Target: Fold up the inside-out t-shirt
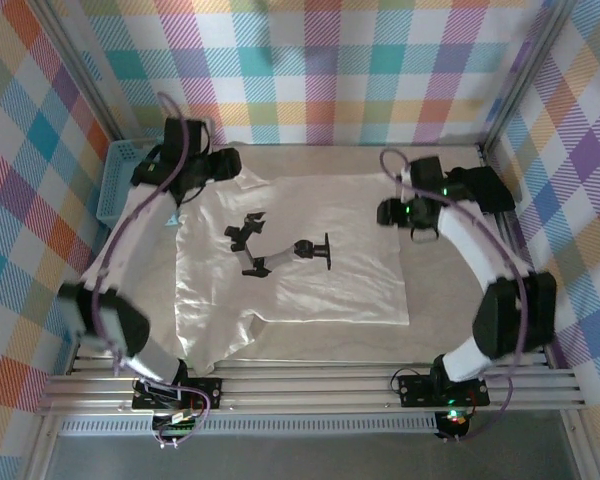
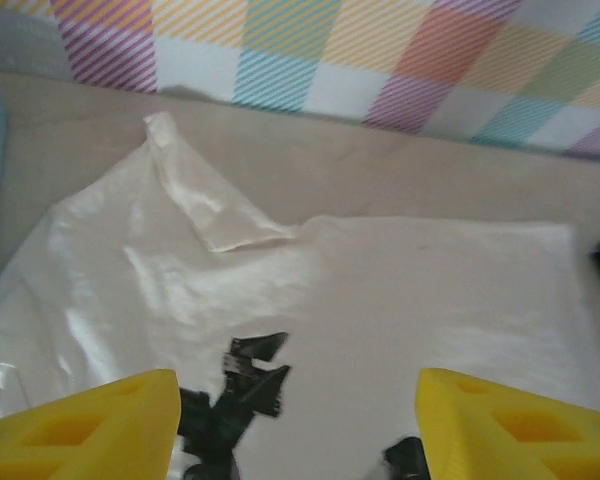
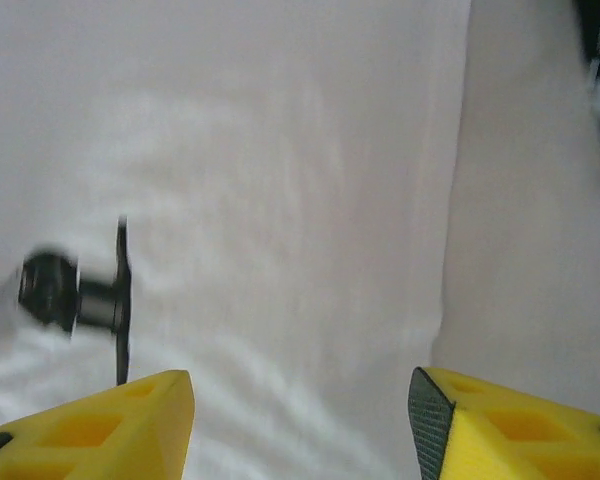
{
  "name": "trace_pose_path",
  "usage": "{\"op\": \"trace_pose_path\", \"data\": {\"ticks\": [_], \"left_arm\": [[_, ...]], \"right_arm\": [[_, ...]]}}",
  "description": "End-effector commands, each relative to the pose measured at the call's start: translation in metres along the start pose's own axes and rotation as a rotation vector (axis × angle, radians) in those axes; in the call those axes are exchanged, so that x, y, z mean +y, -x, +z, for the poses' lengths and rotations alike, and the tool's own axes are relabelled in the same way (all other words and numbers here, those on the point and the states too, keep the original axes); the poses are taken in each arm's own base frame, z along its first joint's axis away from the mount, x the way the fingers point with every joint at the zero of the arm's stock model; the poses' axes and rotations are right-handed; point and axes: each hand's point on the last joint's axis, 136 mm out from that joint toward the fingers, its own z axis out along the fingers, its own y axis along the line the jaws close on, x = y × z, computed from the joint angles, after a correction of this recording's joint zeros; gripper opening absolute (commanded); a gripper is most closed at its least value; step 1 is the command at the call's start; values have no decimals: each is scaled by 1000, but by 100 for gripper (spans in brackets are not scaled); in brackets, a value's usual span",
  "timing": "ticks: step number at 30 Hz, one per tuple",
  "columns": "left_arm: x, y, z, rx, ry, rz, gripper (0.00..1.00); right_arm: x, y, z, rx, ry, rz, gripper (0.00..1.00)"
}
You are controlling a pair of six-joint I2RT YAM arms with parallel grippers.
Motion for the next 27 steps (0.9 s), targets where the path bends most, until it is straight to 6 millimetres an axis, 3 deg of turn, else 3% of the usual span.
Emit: {"op": "trace_pose_path", "data": {"ticks": [1, 4, 8, 11, 15, 23, 25, 27], "left_arm": [[2, -25, -8, -54, -47, -106, 63], [1, -72, -20, -18, -79, -154, 63], [0, -114, -35, 24, -112, -178, 63], [1, -134, -46, 54, -121, -169, 64], [8, -144, -58, 59, -102, -153, 64], [19, -164, -61, 141, -47, -134, 65], [26, -174, -61, 177, -11, -146, 65], [34, -190, -59, 228, 25, -156, 65]], "right_arm": [[-24, -89, 9, 194, -113, 159, 59], [-40, -145, 5, 303, -174, 262, 59], [-50, -185, 6, 388, -227, 336, 59], [-53, -192, 8, 414, -254, 360, 59], [-46, -207, 21, 478, -215, 406, 58], [-41, -222, 43, 507, -181, 459, 51], [-34, -220, 51, 504, -141, 453, 40], [-28, -207, 57, 474, -113, 430, 23]]}}
